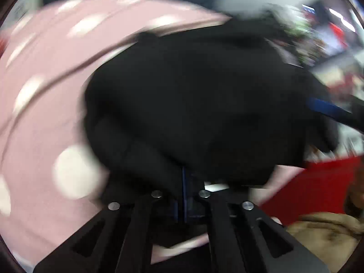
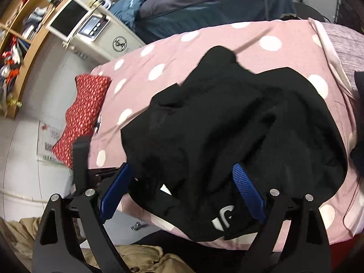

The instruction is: Fold large clothes

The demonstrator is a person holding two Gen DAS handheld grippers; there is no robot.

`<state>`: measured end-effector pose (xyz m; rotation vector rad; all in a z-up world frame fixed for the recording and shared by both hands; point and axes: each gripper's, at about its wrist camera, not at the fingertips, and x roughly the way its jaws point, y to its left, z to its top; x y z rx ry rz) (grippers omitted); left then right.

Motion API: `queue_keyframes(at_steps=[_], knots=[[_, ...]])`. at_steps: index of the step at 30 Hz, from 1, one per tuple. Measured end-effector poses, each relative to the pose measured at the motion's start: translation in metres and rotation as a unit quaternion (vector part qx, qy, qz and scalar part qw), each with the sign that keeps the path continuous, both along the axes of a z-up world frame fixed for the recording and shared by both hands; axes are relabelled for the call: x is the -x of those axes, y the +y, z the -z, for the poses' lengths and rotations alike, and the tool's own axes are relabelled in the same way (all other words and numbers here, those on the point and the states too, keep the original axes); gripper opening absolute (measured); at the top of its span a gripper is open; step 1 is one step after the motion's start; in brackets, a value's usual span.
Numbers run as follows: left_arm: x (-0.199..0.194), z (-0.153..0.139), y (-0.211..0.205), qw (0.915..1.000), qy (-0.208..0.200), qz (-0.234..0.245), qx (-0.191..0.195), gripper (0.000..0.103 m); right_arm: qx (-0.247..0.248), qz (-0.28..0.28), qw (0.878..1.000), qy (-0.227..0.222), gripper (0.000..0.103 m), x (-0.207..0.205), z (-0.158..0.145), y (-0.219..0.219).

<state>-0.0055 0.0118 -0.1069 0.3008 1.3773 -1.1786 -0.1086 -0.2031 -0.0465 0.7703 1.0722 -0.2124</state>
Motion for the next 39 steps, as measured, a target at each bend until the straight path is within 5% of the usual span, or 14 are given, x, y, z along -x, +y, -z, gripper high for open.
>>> queue_keyframes(at_steps=[4, 7, 8, 10, 11, 15, 19, 23, 27, 28, 29, 30, 33, 39], knots=[[0.086, -0.079, -0.046, 0.9777, -0.038, 0.176, 0.108, 0.001, 0.0, 0.046, 0.999, -0.014, 0.09, 0.015, -0.011, -0.013], [0.099, -0.092, -0.06, 0.968, -0.02, 0.214, 0.13, 0.003, -0.078, 0.121, 0.989, -0.033, 0.09, 0.037, -0.003, -0.043], [0.097, -0.093, -0.06, 0.9663, -0.006, 0.22, 0.133, 0.014, -0.103, 0.137, 0.985, -0.035, 0.09, 0.042, 0.001, -0.048], [0.086, -0.093, -0.051, 0.9656, 0.026, 0.224, 0.13, 0.061, -0.116, 0.137, 0.983, -0.035, 0.09, 0.044, 0.005, -0.045], [0.081, -0.094, -0.042, 0.967, 0.036, 0.217, 0.129, 0.094, -0.109, 0.128, 0.985, -0.03, 0.09, 0.042, 0.004, -0.041], [0.024, -0.086, 0.01, 0.9814, 0.088, 0.134, 0.106, 0.097, -0.049, 0.03, 0.998, -0.001, 0.09, 0.007, 0.003, 0.01], [-0.05, -0.078, 0.067, 0.9987, 0.009, 0.011, 0.049, 0.097, 0.042, -0.077, 0.996, 0.03, 0.09, -0.042, 0.002, 0.073], [-0.098, -0.077, 0.09, 0.9961, -0.069, -0.054, 0.009, 0.096, 0.087, -0.15, 0.982, 0.079, 0.09, -0.091, 0.018, 0.125], [-0.107, -0.074, 0.074, 0.9949, -0.06, -0.078, 0.024, 0.095, 0.152, -0.179, 0.963, 0.13, 0.087, -0.128, 0.053, 0.161], [-0.109, -0.072, 0.068, 0.9944, -0.059, -0.085, 0.023, 0.095, 0.144, -0.17, 0.961, 0.162, 0.076, -0.129, 0.071, 0.162], [-0.112, -0.068, 0.059, 0.995, -0.051, -0.082, 0.025, 0.095, 0.15, -0.166, 0.959, 0.172, 0.04, -0.125, 0.078, 0.161], [-0.115, -0.072, 0.042, 0.9959, -0.044, -0.074, 0.029, 0.095, 0.167, -0.165, 0.955, 0.178, 0.023, -0.117, 0.082, 0.16], [-0.112, -0.077, 0.003, 0.9963, -0.065, -0.033, 0.045, 0.095, 0.196, -0.16, 0.949, 0.186, 0.011, -0.059, 0.085, 0.147], [-0.068, -0.112, -0.117, 0.9844, -0.089, 0.116, 0.097, 0.096, 0.197, -0.092, 0.939, 0.265, 0.008, 0.066, 0.089, 0.132]])
